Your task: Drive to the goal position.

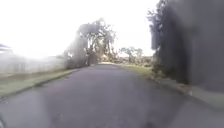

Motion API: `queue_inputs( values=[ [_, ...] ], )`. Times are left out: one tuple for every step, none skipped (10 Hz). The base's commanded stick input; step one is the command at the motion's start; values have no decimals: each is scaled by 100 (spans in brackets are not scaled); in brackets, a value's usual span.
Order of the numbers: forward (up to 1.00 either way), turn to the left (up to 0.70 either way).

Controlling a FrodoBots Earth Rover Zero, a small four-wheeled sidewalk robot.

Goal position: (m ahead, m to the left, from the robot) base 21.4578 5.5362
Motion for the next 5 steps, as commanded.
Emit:
queue_inputs(
  values=[
    [100,0],
    [100,0],
    [100,0],
    [100,0],
    [100,0]
  ],
)
